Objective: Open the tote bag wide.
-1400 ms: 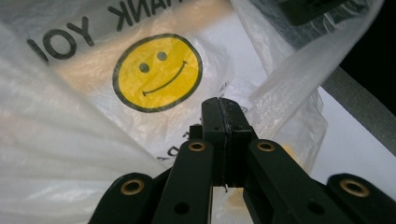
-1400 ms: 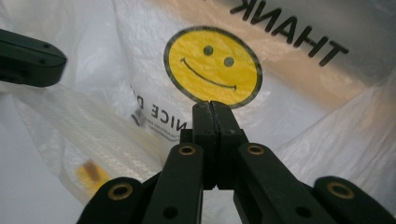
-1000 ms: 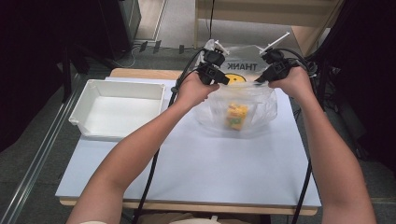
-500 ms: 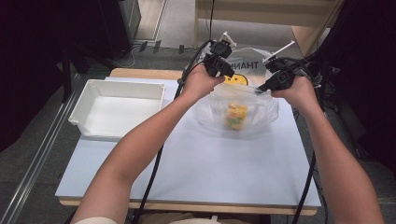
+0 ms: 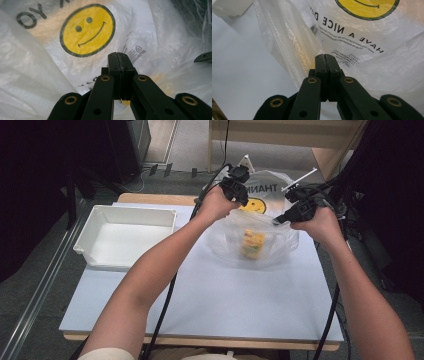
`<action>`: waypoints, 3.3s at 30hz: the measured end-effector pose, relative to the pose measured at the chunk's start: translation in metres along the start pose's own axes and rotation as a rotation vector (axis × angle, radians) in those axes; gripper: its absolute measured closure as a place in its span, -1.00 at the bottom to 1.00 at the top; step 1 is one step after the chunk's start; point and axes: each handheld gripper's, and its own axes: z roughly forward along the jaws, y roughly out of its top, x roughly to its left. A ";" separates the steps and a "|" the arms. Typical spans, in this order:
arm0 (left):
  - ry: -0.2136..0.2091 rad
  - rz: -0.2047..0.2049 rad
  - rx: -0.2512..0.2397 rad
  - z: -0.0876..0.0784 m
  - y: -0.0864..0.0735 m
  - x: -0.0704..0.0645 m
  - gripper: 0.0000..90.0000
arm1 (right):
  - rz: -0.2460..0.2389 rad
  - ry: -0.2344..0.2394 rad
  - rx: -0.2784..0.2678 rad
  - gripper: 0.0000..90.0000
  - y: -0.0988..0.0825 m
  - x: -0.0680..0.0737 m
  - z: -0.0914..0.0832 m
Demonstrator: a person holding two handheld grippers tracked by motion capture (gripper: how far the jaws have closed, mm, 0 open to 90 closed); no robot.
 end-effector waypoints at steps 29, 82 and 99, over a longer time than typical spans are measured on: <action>-0.118 0.003 0.005 0.016 -0.095 -0.009 1.00 | 0.041 0.023 -0.038 1.00 -0.049 0.012 0.013; -0.172 -0.017 -0.144 0.028 -0.153 -0.008 1.00 | 0.165 -0.060 -0.163 1.00 -0.062 -0.016 0.050; -0.163 -0.066 -0.148 0.055 -0.152 0.015 1.00 | 0.173 -0.059 -0.218 1.00 -0.092 -0.025 0.074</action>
